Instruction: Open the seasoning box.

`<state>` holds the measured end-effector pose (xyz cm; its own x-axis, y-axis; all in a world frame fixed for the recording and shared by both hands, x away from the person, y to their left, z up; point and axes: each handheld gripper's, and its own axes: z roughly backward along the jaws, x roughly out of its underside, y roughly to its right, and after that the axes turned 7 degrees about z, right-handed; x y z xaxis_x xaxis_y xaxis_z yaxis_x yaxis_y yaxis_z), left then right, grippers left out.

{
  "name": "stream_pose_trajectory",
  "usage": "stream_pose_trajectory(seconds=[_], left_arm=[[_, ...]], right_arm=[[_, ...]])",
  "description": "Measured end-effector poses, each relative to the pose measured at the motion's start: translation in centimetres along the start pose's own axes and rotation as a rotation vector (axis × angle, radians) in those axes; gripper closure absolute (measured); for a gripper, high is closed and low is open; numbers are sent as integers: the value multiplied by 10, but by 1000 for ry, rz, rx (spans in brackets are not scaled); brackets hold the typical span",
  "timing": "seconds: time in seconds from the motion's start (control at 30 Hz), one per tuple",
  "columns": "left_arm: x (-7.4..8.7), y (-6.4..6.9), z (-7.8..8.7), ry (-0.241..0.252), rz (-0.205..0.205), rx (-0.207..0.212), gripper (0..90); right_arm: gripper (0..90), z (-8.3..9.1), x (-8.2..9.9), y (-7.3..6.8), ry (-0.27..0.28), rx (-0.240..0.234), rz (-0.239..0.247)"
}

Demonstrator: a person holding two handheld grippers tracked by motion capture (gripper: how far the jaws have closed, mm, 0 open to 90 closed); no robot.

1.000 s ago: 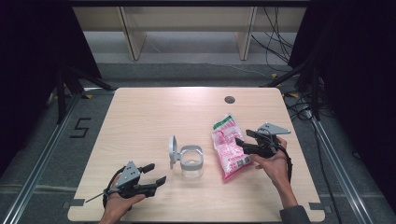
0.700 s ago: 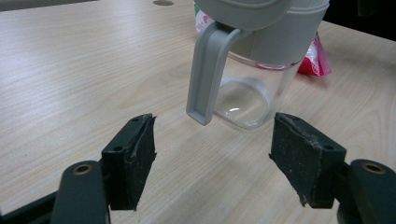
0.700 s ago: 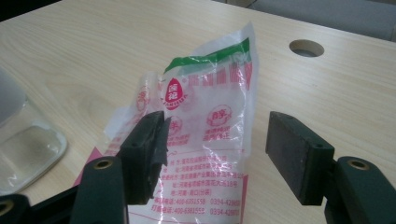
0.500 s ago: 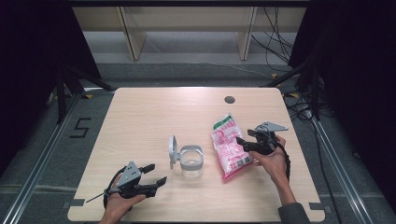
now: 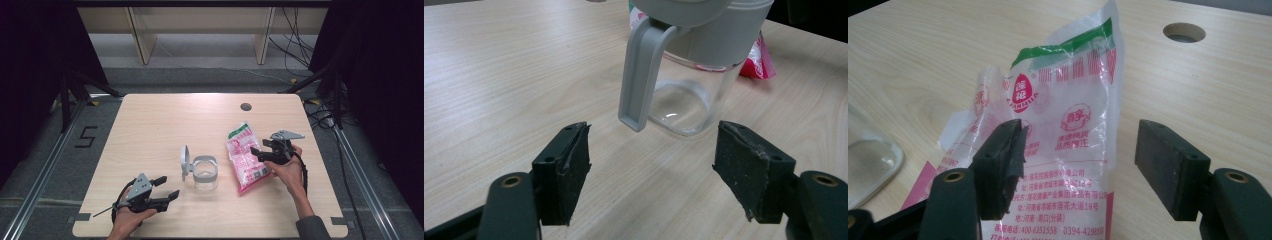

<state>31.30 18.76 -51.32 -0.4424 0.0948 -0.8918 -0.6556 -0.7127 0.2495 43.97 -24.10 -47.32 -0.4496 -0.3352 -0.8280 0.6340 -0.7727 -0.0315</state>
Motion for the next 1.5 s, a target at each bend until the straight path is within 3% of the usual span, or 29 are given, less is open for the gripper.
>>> stream_pose_trajectory(seconds=[0.03, 0.1, 0.2, 0.4, 0.6, 0.63, 0.67, 0.7, 0.73, 0.83, 1.03, 1.2, 1.37, 1.47, 1.5], left_arm=[[0, 0, 0, 4, 3, 2, 295], [0, 0, -2, 9, 7, 10, 295], [0, 0, 0, -1, 4, -4, 296], [-1, 0, -1, 12, 9, 14, 295], [0, 0, -1, 11, 9, 10, 295], [-1, 0, -1, 10, 8, 15, 295], [0, 0, -1, 7, 7, 9, 295], [0, 1, -2, 9, 14, 11, 295], [0, 0, -1, 0, 5, 6, 295], [0, 0, -1, 7, 6, 8, 296], [-1, -1, 0, 12, 8, 15, 298], [-1, 0, 1, 12, 13, 4, 298], [-1, 1, 1, 11, 6, 7, 298], [-1, 0, 1, 12, 12, 6, 298], [-1, 0, 1, 12, 9, 6, 298]], right_arm=[[368, -1, 0, 3, 10, 28, 50], [370, -7, 0, 4, -15, 4, 29], [383, -9, -1, 3, -23, 8, 25], [462, -16, -1, 4, -73, 0, 27], [553, -18, 1, 8, -56, -25, -24], [644, -17, 1, 9, -71, -17, -24], [644, -17, 1, 9, -71, -17, -24], [704, -17, 1, 10, -63, -20, -28], [824, -15, 3, 12, -51, -27, -43], [877, -11, 4, 12, -56, -22, -27], [899, -3, 7, 8, -67, -28, -22], [900, 16, 17, 3, -57, -28, -2], [900, 29, 25, -6, -61, -31, -49], [900, 39, 31, -9, -50, -40, -1], [900, 44, 35, -12, -37, -51, -15]])
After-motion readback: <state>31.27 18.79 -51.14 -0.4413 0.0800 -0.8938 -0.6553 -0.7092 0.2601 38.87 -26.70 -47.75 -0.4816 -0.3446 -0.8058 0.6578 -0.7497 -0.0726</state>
